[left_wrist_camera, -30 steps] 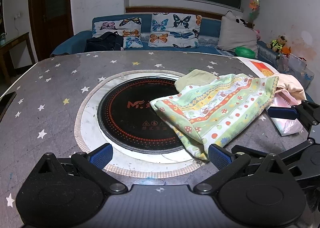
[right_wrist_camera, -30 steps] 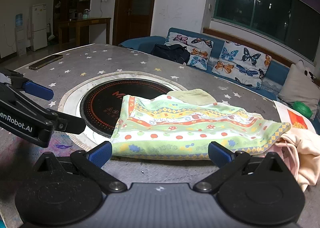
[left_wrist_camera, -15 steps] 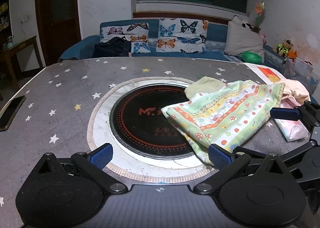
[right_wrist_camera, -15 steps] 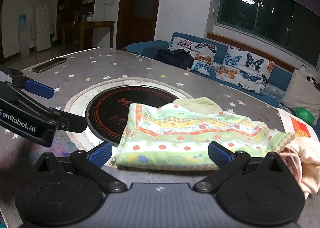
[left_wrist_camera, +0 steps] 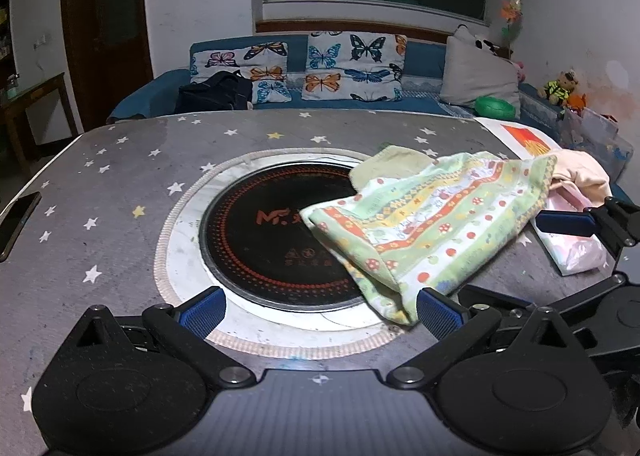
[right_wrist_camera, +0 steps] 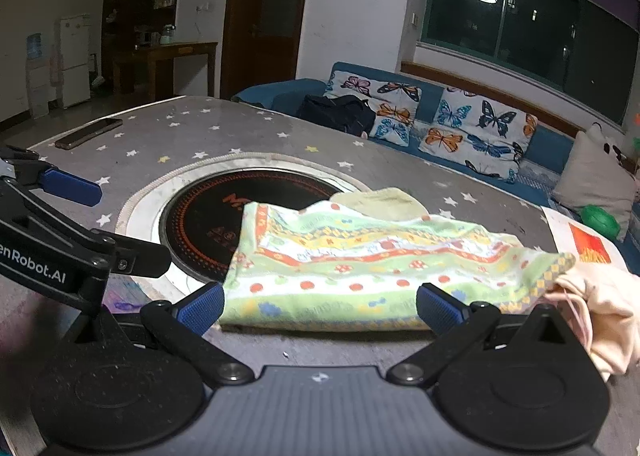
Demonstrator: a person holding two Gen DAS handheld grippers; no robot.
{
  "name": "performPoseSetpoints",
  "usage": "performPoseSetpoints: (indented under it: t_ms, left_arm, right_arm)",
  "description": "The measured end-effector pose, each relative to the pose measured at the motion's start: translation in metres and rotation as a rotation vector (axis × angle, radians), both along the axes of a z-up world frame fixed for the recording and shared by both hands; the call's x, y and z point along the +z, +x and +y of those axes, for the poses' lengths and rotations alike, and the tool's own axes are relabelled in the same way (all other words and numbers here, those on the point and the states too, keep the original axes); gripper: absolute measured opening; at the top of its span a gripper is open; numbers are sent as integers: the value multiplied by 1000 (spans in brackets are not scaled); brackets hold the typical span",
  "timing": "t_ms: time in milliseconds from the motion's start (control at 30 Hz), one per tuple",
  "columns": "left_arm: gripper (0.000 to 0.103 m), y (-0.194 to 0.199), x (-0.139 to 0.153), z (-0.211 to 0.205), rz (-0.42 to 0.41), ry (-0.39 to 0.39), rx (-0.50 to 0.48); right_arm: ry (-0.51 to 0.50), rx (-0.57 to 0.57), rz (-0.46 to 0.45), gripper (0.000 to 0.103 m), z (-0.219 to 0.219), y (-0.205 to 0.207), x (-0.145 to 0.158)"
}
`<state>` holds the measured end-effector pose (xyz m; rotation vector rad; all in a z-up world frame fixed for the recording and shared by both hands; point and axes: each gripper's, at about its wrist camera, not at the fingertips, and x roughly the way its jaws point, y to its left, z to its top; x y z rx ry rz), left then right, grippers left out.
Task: Fold clothes
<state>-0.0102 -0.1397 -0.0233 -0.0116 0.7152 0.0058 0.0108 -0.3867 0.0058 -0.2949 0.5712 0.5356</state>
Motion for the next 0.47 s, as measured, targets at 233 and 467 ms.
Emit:
performPoseSetpoints:
  t_ms: [233,467]
  left_arm:
    - [103,1,-3,-10,10,8,-3]
    - [103,2,-3,-20,6,2,-15]
  right_arm:
    - [-15,-36,15,103,-11,-1,-5]
    - [-4,-86,31,103,-24,0,-8]
